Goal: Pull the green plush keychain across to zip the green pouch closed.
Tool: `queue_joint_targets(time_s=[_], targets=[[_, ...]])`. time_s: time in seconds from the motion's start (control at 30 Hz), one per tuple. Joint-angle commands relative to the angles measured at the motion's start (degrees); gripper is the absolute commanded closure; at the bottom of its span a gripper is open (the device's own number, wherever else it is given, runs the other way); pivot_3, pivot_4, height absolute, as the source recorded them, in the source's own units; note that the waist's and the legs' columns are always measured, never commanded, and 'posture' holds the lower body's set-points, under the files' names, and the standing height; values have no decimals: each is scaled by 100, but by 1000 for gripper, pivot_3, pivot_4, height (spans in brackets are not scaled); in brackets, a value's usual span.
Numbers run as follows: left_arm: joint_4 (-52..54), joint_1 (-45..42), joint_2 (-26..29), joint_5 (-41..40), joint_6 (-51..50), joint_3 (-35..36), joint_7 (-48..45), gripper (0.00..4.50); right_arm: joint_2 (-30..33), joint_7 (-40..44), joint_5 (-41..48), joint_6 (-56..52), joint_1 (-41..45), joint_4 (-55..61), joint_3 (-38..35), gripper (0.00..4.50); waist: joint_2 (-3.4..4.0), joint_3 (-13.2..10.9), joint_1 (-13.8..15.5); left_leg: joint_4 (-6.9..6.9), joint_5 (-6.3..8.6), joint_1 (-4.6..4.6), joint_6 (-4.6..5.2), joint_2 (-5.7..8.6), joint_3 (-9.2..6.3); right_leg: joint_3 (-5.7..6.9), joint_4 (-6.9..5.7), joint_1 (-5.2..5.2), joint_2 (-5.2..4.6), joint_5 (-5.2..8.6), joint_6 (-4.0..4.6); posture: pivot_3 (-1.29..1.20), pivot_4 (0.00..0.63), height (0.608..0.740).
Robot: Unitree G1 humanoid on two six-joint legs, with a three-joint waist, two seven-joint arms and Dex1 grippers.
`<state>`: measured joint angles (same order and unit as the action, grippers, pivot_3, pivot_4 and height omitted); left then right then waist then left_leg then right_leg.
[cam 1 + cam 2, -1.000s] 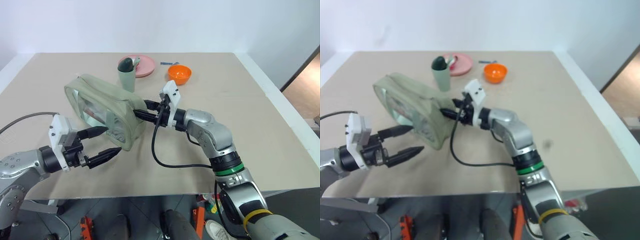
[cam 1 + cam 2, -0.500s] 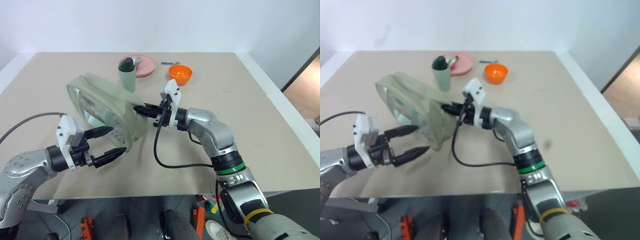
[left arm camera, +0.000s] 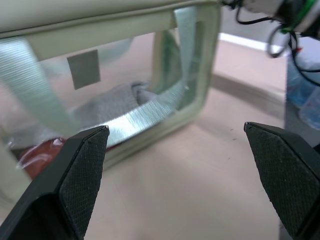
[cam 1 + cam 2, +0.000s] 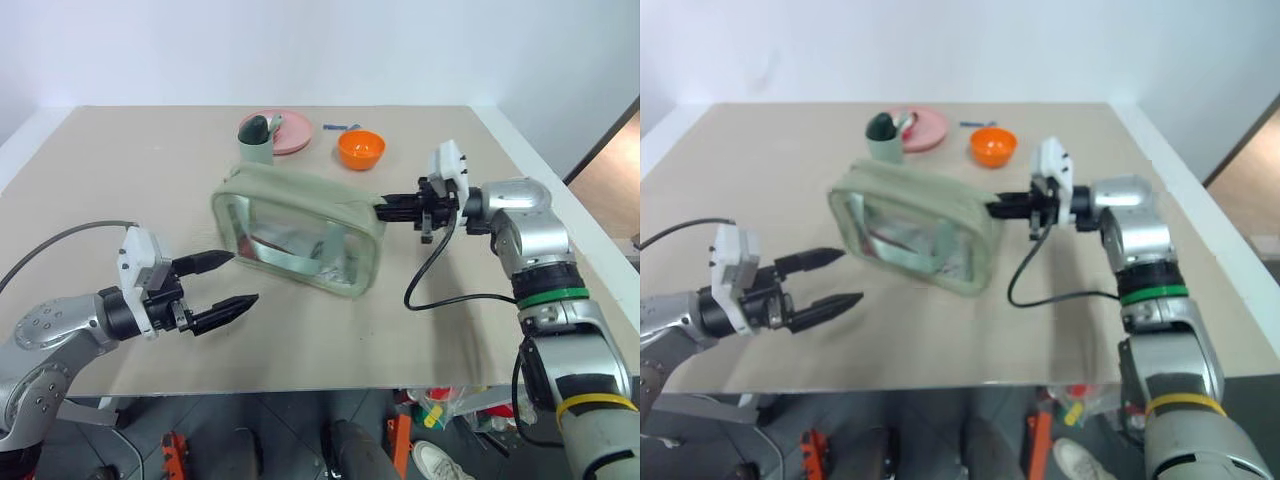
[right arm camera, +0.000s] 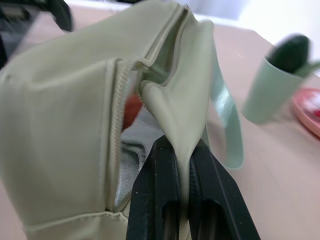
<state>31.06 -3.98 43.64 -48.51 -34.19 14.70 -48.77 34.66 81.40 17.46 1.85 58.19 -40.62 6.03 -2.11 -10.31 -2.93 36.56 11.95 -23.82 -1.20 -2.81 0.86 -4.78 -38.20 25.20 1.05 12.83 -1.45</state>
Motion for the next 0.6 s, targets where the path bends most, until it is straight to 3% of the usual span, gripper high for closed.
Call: queue_joint_targets(time_s=[0.03, 0.27, 0.5, 0.6], targets=[[223, -167, 121, -212, -64, -65, -197, 0, 13, 128, -143, 430, 410, -580, -220, 4469, 0, 0, 3, 0, 0, 0, 0, 0, 0, -1, 0, 0, 0, 0, 0, 0, 150, 740], [205, -457, 275, -334, -198, -214, -474, 0, 21, 168, 53, -186, 392, -233, -427, 2514, 2, -1, 6, 0, 0, -5, 0, 3, 0, -5, 0, -1, -3, 1, -2, 0, 150, 740], [28, -688, 412, -240, -194, -369, -749, 0, 310, -719, 650, -1657, -407, 1808, -1110, 163, 11, -7, 21, 0, 0, -6, 0, 3, -10, 0, -4, -1, -2, 4, -7, 0, 150, 740], [-11, -719, 447, -174, -166, -438, -856, 0, 458, -1083, 969, -2273, -788, 2647, -1378, 75, 14, -9, 29, 1, 0, -10, 0, 6, -11, 0, -4, -1, -5, 7, -12, 0, 150, 740]])
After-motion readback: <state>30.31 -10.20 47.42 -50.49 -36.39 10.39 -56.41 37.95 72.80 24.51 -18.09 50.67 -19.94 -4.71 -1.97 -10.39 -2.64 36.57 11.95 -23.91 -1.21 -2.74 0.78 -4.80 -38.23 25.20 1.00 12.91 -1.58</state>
